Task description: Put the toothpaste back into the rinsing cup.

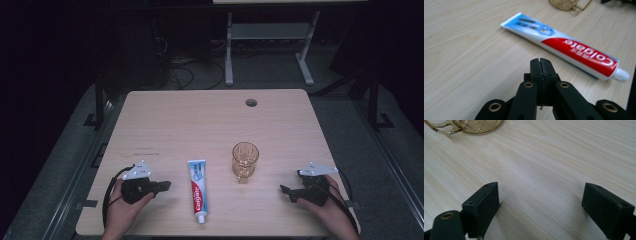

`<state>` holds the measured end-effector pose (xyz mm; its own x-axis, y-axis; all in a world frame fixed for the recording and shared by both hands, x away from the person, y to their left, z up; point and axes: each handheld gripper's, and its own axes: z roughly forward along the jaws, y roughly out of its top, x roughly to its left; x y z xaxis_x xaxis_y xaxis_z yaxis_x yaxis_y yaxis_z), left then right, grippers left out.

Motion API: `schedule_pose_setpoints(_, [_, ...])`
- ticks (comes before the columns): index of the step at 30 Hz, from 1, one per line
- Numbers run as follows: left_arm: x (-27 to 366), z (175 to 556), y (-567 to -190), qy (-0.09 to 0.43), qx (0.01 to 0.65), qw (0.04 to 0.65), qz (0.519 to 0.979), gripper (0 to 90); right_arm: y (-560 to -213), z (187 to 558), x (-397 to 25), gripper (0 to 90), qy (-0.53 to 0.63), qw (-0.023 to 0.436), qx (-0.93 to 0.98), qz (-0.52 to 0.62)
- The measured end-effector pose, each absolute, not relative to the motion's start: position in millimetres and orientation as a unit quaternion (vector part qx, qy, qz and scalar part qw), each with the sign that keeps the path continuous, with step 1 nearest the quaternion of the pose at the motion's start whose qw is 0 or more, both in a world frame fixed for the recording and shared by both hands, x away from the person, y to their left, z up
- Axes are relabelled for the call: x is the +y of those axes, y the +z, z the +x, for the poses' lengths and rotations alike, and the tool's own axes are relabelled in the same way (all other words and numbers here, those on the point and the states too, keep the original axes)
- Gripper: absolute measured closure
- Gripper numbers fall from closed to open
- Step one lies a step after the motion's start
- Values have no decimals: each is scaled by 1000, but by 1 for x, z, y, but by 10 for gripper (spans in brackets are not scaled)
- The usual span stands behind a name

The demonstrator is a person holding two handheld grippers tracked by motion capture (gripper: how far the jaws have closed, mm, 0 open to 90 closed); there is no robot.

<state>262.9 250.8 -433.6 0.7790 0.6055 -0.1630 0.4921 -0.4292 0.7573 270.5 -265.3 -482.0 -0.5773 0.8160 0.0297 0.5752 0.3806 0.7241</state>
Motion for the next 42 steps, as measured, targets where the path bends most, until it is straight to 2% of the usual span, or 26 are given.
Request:
schedule_pose_setpoints(21, [198, 265, -425, 28, 276, 442, 853, 900, -482, 271, -265, 135, 356, 169, 814, 427])
schedule_pose_setpoints(42, [156, 266, -431, 5, 235, 432, 871, 900, -482, 270, -265, 135, 357, 169, 814, 427])
